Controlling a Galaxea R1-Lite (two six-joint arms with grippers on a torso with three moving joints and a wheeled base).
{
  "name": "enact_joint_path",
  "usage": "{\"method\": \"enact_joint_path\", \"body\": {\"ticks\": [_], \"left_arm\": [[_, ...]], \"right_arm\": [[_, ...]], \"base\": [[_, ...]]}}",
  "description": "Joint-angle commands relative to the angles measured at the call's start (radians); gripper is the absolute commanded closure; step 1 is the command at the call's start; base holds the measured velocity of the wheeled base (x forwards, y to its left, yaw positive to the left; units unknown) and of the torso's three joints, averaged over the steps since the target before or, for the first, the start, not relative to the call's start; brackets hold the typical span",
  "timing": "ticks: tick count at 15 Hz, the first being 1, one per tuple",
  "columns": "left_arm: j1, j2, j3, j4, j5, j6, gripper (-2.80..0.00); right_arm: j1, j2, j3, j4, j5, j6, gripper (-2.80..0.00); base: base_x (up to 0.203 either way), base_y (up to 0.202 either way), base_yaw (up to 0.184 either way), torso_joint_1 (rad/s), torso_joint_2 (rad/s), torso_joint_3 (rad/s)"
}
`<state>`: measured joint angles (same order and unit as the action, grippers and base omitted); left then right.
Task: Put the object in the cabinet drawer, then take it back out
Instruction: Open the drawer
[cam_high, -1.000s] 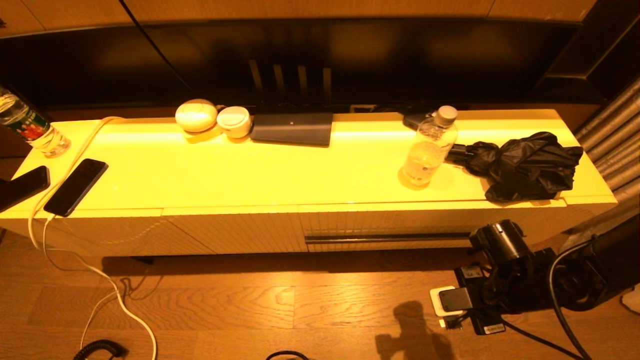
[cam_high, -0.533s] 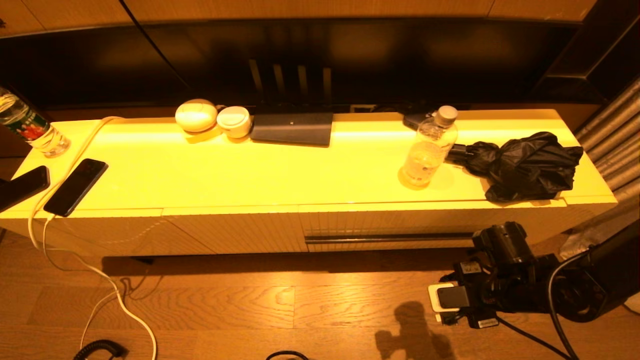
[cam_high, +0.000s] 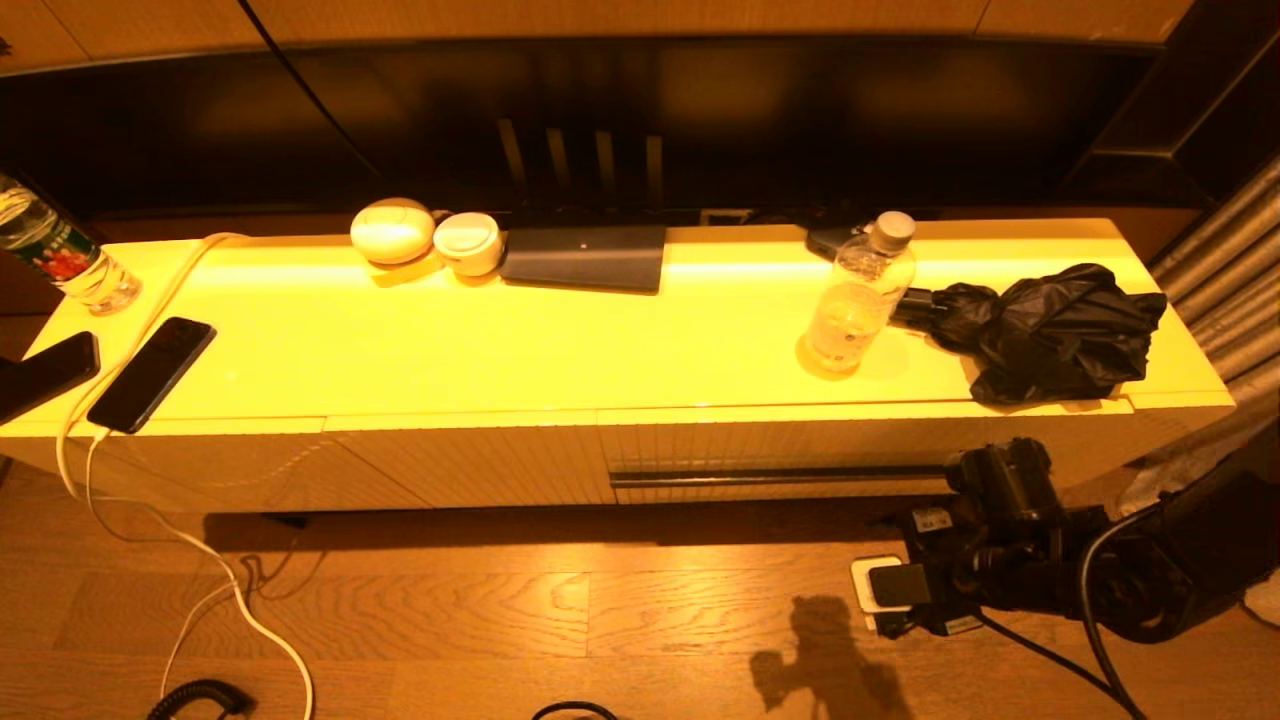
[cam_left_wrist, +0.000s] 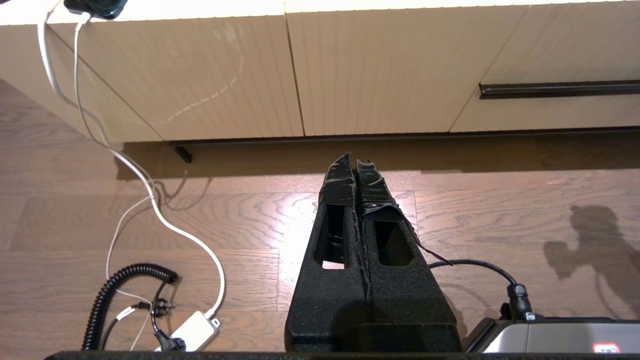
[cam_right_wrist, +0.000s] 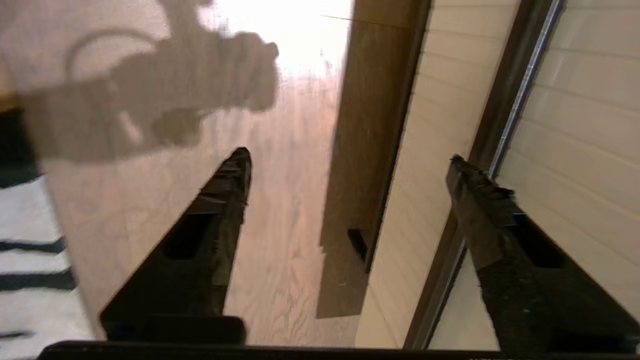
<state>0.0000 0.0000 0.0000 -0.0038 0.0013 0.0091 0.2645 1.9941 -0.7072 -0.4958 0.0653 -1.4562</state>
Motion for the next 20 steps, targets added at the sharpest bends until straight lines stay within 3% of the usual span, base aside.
{"method": "enact_joint_path", "body": {"ticks": [1,20], "left_arm": [[0.0,0.0,0.002,-0.001,0.0,0.0,0.0],[0.0,0.0,0.002,-0.001,0.0,0.0,0.0]], "right_arm": [[-0.004,0.07,-0.008,-0.054,0.0,-0.005,-2.8],[-0.05,0.247,-0.273,-0.067,-0.031,0.003,-2.8]], "base": [[0.0,0.0,0.0,0.0,0.0,0.0],[0.0,0.0,0.0,0.0,0.0,0.0]]}}
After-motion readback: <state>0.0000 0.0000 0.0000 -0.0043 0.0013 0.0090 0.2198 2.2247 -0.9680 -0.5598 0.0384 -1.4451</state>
